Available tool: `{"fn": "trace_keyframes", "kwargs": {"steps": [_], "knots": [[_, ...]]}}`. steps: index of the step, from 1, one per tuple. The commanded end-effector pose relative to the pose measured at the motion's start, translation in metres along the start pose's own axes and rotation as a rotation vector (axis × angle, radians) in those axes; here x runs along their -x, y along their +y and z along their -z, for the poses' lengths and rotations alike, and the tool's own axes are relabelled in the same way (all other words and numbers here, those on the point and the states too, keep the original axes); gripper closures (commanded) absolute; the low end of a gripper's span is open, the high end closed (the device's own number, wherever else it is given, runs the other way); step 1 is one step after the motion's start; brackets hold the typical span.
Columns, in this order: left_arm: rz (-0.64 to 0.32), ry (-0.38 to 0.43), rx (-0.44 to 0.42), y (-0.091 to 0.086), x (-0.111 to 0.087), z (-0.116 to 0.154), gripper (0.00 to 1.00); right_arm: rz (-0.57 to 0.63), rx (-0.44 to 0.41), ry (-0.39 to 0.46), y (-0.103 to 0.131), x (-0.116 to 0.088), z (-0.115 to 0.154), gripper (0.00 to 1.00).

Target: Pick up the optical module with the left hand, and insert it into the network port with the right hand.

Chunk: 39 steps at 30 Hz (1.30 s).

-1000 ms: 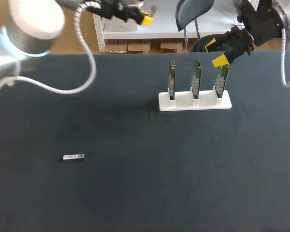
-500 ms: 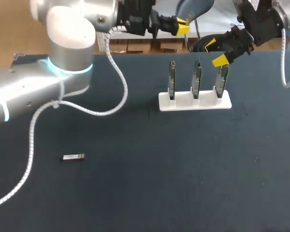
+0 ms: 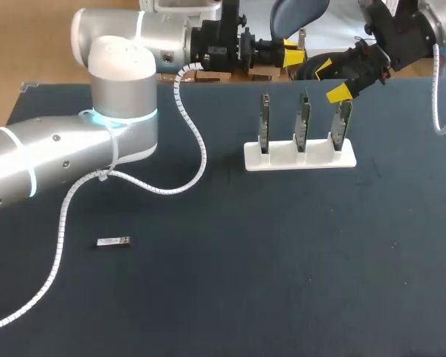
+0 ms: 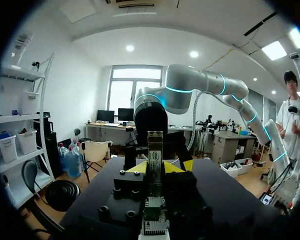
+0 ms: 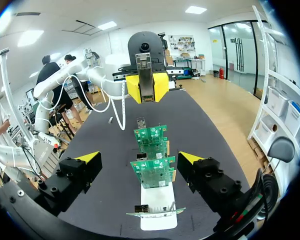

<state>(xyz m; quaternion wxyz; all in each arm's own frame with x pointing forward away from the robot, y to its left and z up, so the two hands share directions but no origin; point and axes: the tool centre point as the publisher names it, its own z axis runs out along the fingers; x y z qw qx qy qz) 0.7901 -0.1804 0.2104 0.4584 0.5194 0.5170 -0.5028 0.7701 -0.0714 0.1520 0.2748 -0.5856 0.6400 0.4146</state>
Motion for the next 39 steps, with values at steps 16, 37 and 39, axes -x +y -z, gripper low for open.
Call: {"fn": "trace_keyframes", "kwargs": {"steps": [16, 37, 39], "knots": [[-0.029, 0.019, 0.166, -0.03, -0.011, -0.008, 1.0, 0.0, -0.003, 0.0, 0.001, 0.0, 0.0, 0.0], [0.001, 0.024, 0.113, -0.029, -0.023, -0.023, 1.0, 0.0, -0.003, 0.0, 0.001, 0.0, 0.0, 0.0], [0.009, 0.023, 0.106, -0.029, -0.024, -0.023, 1.0, 0.0, -0.003, 0.0, 0.001, 0.0, 0.0, 0.0]]}}
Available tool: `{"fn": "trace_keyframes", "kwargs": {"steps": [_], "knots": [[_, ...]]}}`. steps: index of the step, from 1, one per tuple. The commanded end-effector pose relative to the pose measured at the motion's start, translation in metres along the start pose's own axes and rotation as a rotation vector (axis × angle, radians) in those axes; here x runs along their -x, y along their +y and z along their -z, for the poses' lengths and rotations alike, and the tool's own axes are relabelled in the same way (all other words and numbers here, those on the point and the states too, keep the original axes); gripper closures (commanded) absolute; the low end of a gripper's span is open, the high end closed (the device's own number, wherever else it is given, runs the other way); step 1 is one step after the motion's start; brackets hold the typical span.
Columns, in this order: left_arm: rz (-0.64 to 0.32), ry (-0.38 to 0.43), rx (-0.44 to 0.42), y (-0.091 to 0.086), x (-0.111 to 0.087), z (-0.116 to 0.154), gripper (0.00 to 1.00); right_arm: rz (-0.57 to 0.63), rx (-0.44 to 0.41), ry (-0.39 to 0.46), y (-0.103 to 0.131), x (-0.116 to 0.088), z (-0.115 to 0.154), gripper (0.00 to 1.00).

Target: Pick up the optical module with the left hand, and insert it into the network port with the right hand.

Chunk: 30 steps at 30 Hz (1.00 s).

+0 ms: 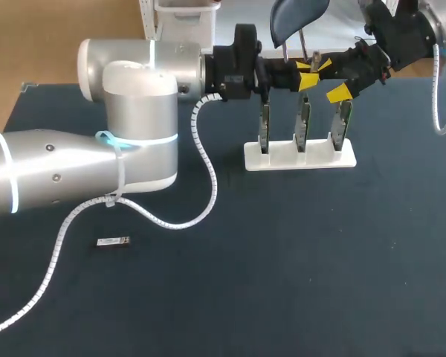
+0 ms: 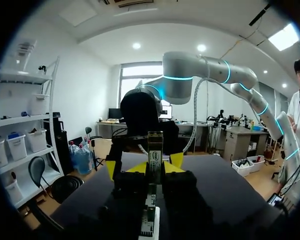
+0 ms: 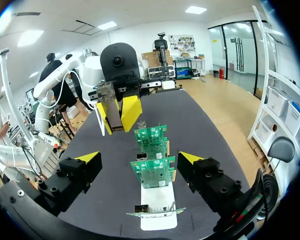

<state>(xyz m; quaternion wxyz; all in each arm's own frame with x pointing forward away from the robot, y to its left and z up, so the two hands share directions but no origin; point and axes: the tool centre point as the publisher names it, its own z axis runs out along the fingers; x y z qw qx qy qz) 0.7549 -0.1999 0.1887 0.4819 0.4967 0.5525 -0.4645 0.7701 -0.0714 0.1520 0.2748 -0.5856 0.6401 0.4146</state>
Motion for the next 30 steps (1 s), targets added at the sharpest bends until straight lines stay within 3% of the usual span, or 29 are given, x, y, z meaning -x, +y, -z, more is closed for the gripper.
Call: {"fn": "trace_keyframes", "kwargs": {"steps": [1, 30], "knots": [[0.008, -0.002, -0.018, 0.0045, -0.0028, -0.0004, 1.0, 0.0, -0.002, 0.0, 0.0006, -0.0001, -0.0003, 0.0], [0.026, 0.008, -0.064, 0.0114, -0.01, -0.0036, 1.0, 0.0, -0.002, 0.0, 0.0006, -0.0001, -0.0003, 0.0]]}}
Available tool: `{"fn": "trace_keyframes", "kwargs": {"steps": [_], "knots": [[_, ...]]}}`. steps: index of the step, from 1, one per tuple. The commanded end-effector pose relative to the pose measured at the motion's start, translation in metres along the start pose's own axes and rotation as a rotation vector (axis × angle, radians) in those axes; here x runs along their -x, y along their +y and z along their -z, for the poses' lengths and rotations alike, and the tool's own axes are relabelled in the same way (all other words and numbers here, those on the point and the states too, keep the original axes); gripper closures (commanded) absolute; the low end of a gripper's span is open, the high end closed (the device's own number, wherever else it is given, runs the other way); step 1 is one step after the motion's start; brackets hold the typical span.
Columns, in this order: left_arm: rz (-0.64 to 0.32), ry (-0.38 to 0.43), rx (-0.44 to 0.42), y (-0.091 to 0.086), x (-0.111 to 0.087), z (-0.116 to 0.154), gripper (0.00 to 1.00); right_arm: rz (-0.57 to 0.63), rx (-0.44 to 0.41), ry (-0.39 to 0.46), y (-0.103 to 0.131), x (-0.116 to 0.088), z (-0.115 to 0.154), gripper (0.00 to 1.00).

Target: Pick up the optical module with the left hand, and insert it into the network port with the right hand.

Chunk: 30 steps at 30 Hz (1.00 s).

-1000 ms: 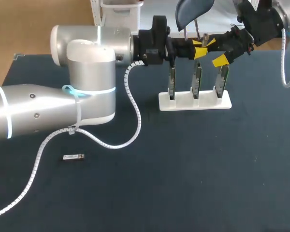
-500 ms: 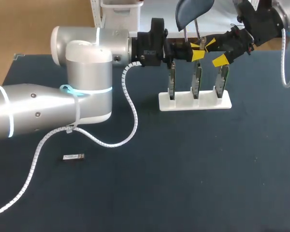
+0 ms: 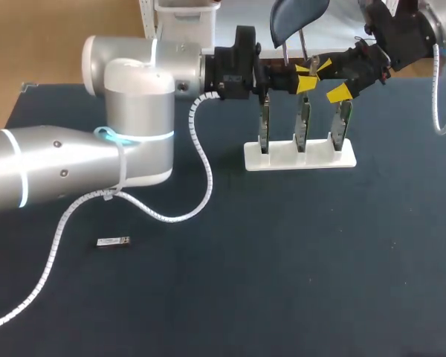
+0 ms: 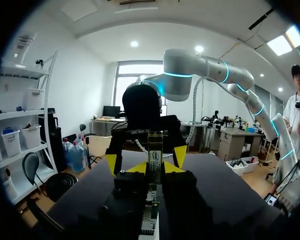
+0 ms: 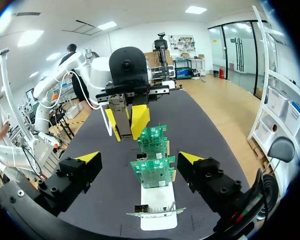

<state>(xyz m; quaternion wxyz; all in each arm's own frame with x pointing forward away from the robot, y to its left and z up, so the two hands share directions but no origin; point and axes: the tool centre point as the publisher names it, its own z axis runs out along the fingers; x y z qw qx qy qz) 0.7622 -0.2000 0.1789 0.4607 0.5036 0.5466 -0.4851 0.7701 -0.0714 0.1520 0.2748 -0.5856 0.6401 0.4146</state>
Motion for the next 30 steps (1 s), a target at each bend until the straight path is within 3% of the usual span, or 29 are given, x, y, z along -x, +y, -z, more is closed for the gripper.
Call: {"fn": "trace_keyframes", "kwargs": {"steps": [1, 30], "knots": [[0.001, 0.004, -0.008, 0.0042, -0.0004, -0.0017, 1.0, 0.0, -0.002, 0.0, 0.0006, -0.0001, -0.0003, 0.0], [0.009, 0.017, -0.002, 0.0048, -0.0039, -0.0012, 1.0, 0.0, -0.002, 0.0, 0.0006, -0.0001, -0.0003, 0.0]]}}
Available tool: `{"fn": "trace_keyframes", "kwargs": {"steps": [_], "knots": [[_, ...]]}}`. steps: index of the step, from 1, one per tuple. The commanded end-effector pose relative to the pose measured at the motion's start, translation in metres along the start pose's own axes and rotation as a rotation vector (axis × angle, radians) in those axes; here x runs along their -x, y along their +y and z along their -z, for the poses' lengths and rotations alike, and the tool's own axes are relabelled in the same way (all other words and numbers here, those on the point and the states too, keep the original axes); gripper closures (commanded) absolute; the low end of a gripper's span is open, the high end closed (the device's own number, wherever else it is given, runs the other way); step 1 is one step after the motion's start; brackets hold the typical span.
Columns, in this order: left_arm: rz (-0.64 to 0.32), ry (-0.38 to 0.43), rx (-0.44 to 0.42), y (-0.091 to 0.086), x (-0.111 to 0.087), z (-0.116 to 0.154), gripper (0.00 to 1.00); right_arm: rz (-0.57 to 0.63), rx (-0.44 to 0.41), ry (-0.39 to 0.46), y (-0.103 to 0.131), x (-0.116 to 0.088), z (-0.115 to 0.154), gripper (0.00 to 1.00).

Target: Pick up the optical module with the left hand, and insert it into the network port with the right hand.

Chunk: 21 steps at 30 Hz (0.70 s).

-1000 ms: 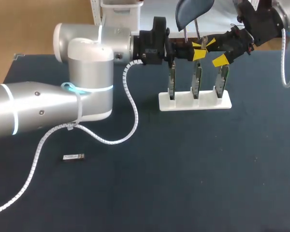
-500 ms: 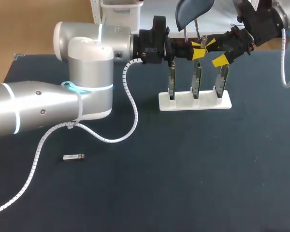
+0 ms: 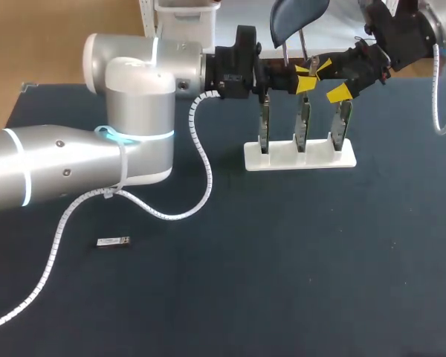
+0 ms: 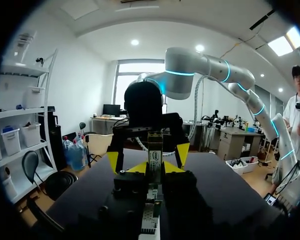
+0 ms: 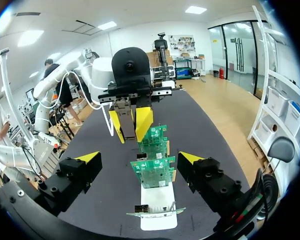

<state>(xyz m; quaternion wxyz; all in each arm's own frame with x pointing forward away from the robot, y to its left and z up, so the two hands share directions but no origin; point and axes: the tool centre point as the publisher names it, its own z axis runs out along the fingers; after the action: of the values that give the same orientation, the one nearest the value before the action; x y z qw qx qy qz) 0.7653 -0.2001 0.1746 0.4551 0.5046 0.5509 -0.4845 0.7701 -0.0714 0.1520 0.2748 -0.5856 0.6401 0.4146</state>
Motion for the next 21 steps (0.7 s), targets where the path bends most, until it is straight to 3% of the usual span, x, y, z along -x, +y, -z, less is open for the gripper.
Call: {"fn": "trace_keyframes", "kwargs": {"steps": [1, 10, 21], "knots": [[0.001, 0.006, 0.0, 0.001, 0.0, -0.001, 1.0, 0.0, -0.002, 0.0, 0.001, 0.0, 0.0, 0.0], [0.001, 0.006, 0.0, 0.001, 0.0, -0.001, 1.0, 0.016, -0.01, -0.006, 0.0, 0.002, 0.005, 0.0], [0.001, 0.006, 0.0, 0.001, 0.0, -0.001, 1.0, 0.1, -0.062, -0.044, 0.003, 0.036, 0.025, 0.0]]}}
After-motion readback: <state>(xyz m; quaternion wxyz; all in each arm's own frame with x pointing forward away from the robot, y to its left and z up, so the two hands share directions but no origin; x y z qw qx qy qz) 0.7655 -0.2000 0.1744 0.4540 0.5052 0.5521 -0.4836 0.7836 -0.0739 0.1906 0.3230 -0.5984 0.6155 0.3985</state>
